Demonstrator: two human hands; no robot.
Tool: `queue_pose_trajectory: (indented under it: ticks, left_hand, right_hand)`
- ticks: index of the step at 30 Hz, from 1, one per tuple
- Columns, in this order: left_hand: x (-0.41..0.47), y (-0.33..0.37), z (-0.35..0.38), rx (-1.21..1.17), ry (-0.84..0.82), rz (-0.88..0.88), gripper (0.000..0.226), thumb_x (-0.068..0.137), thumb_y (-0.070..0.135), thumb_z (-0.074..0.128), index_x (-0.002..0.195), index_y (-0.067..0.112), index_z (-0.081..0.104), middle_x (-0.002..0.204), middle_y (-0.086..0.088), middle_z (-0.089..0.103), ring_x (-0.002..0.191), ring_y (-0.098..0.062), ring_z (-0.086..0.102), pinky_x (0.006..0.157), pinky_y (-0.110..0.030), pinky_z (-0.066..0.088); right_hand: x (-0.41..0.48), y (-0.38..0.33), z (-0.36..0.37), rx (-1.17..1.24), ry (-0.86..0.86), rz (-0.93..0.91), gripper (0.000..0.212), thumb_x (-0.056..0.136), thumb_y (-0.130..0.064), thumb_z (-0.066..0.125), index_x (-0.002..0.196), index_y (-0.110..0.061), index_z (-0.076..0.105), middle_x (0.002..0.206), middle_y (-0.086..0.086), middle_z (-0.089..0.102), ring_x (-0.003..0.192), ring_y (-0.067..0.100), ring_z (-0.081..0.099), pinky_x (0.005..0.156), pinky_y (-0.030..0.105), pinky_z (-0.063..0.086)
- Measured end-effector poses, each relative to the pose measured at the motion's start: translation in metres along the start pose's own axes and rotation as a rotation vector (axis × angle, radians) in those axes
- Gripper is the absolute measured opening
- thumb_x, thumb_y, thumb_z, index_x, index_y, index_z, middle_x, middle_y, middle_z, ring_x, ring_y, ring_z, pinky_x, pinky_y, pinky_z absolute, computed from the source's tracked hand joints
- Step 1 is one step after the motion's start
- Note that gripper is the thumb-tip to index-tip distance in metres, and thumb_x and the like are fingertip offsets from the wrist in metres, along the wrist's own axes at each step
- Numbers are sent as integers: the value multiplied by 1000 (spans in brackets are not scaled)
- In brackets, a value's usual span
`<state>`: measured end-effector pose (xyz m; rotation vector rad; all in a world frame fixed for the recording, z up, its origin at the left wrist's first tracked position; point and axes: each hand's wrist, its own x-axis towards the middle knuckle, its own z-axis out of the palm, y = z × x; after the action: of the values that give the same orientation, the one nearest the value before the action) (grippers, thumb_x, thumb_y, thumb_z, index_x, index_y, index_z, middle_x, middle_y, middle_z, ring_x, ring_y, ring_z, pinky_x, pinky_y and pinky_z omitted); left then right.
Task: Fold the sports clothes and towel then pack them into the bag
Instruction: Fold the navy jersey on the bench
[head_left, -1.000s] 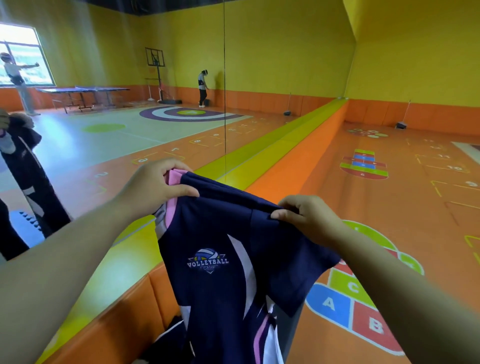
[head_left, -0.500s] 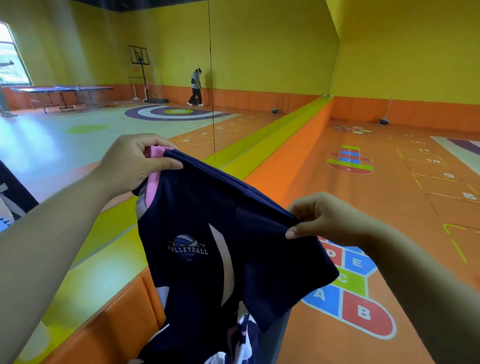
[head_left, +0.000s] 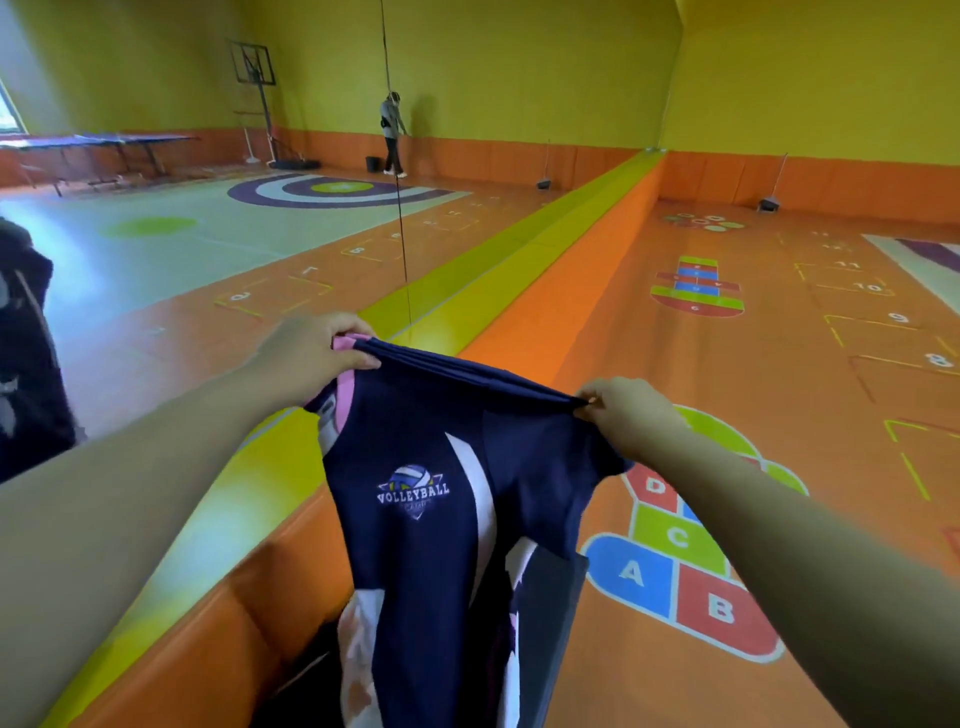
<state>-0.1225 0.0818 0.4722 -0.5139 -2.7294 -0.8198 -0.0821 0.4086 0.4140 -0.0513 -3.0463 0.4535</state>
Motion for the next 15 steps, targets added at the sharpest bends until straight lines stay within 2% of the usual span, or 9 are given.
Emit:
queue_pose_trajectory:
  ticks: [3, 5, 7, 9, 11, 13, 15]
  left_hand:
    - [34, 8, 12, -84, 107, -13, 12, 79, 17, 72, 85, 24, 64, 70, 3, 60, 64, -19, 52, 60, -26, 40]
    - [51, 17, 12, -153, 208, -5, 14, 78, 16, 73, 88, 24, 66, 75, 4, 63, 69, -18, 55, 69, -32, 46]
    - [61, 25, 7, -144, 318, 53, 16, 76, 16, 74, 91, 18, 71, 86, -3, 67, 79, -20, 58, 75, -33, 47]
    - [63, 32, 2, -87, 385, 124, 19, 75, 17, 75, 93, 11, 72, 86, -5, 68, 75, -20, 58, 72, -31, 46]
    - [54, 32, 1, -115, 396, 114, 17, 76, 18, 74, 93, 13, 72, 80, -1, 65, 65, -13, 56, 66, -27, 48]
    - [40, 27, 5, -142, 373, 64, 12, 78, 17, 72, 90, 19, 71, 71, 6, 62, 56, 0, 53, 61, -24, 47]
    - [19, 19, 15, -168, 308, 10, 15, 80, 15, 70, 84, 30, 68, 67, 8, 62, 52, -2, 56, 58, -28, 49]
  right_hand:
    - [30, 11, -2, 146, 149, 56, 23, 90, -23, 46, 102, -32, 64, 100, 12, 66, 86, 35, 63, 74, 38, 52]
    - [42, 14, -11, 388, 280, 56, 24, 82, -23, 45, 96, -32, 63, 91, 14, 68, 81, 38, 64, 73, 46, 54]
    - [48, 16, -22, 519, 436, 40, 26, 81, -24, 43, 93, -27, 66, 88, 13, 69, 82, 36, 62, 74, 44, 52]
    - [48, 17, -29, 504, 538, -13, 22, 90, -13, 46, 95, -17, 67, 87, 10, 65, 81, 30, 56, 71, 35, 41]
    - [40, 18, -33, 460, 603, -70, 19, 93, -9, 47, 92, -10, 66, 81, 5, 58, 78, 25, 48, 66, 31, 28]
    - [30, 21, -26, 423, 611, -125, 17, 93, -7, 49, 87, -7, 65, 78, 2, 54, 77, 24, 45, 64, 32, 23]
    - [21, 28, -5, 384, 584, -145, 15, 92, -7, 52, 90, -8, 67, 79, -1, 52, 77, 19, 43, 64, 27, 22]
